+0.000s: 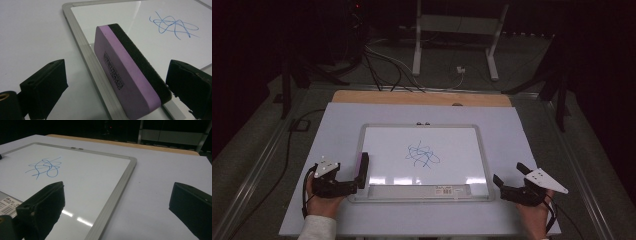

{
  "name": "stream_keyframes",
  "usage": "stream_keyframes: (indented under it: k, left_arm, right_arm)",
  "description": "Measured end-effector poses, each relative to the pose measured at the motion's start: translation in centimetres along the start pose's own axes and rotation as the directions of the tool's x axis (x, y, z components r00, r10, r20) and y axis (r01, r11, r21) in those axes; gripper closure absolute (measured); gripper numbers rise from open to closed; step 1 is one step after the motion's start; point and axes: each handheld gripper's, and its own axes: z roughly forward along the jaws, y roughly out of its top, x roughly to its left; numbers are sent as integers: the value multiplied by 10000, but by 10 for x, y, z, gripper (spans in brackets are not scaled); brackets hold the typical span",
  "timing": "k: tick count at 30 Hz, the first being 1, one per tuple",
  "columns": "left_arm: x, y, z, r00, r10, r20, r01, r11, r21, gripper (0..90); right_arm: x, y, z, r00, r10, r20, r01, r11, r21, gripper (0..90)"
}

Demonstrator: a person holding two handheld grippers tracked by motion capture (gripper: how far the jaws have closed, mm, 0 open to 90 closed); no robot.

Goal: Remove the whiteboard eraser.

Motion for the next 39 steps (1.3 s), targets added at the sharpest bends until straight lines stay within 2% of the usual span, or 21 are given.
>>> stream_keyframes:
  k: [3,12,27,31,35,39]
  left_arm:
    - [3,-1,-4,9998,-203,-6,203,9997,-117,51]
    - [6,-2,-5,9993,-328,-165,328,9995,-21,65]
    - [3,1,0,9995,-226,-209,232,9993,278,75]
    - [1,1,1,9996,-295,-51,297,9990,338,80]
    - [-9,3,7,9998,-23,209,11,9981,610,80]
    - [-12,3,10,9993,-13,371,-14,9974,721,104]
  right_arm:
    - [0,0,0,10000,-24,-6,24,10000,10,4]
    - [0,0,0,10000,-31,-1,31,10000,12,4]
    - [2,0,1,9999,-96,-41,97,9999,76,5]
    - [1,0,1,10000,-87,-27,87,9999,80,5]
    - [1,0,1,9999,-105,-28,105,9999,65,5]
    - [1,0,1,10000,-96,-11,96,9999,53,6]
